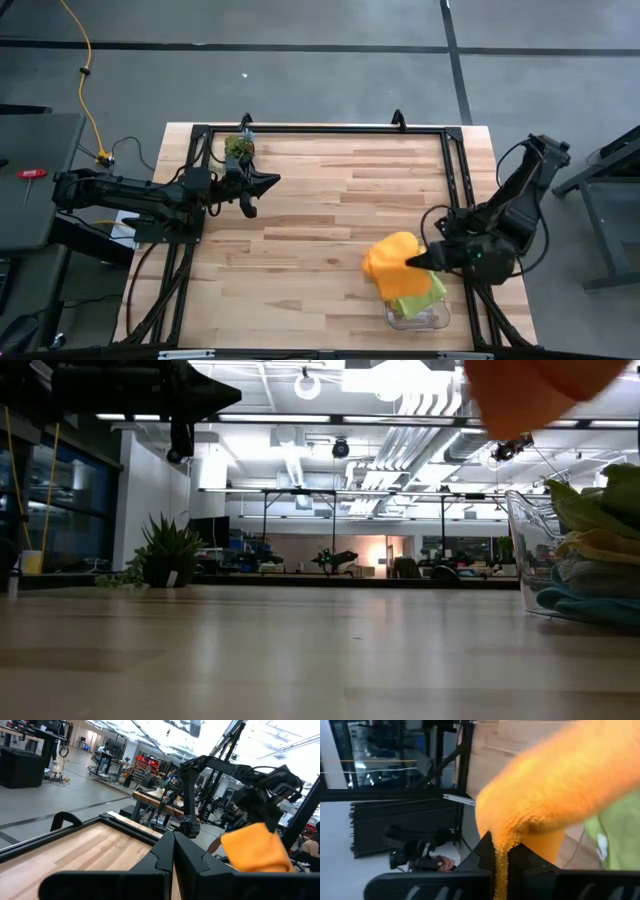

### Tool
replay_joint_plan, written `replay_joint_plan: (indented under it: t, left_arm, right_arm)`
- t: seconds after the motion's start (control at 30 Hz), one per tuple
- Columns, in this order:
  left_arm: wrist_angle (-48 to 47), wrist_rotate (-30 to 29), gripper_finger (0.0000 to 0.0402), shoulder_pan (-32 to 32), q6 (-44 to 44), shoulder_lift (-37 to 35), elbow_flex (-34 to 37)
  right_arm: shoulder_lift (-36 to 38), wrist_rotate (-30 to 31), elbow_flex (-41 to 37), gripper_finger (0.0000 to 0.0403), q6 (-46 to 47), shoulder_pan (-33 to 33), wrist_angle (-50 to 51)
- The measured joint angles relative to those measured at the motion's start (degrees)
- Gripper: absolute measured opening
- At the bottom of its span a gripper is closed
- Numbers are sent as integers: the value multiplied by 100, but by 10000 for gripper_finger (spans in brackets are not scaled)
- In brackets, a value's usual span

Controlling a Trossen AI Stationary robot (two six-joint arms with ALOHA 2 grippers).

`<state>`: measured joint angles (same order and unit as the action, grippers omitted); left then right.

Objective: Fold microfiber towels
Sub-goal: Stack the folded orange microfiber cloth on top of the green microfiber cloth in the transparent bin

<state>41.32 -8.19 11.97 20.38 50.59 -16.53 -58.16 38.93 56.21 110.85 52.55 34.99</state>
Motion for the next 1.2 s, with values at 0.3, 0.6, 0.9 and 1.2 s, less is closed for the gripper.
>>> replay_joint_plan:
  t: [0.3, 0.6, 0.9, 1.2]
  left_arm:
    - [-9, 17, 0, 0, 63, 0, -1]
    - [-48, 17, 0, 0, 105, 0, 0]
    - [-278, 14, 0, 0, 199, 2, -2]
    - [-297, -11, 0, 0, 210, 4, -2]
  right_arm:
    - [-145, -1303, -656, 0, 1512, 219, 230]
    - [-147, -2307, -1482, 0, 1578, -452, -531]
    - [-100, -2961, -1264, 0, 1661, -453, 918]
    - [-408, -3465, -1491, 0, 1676, -732, 629]
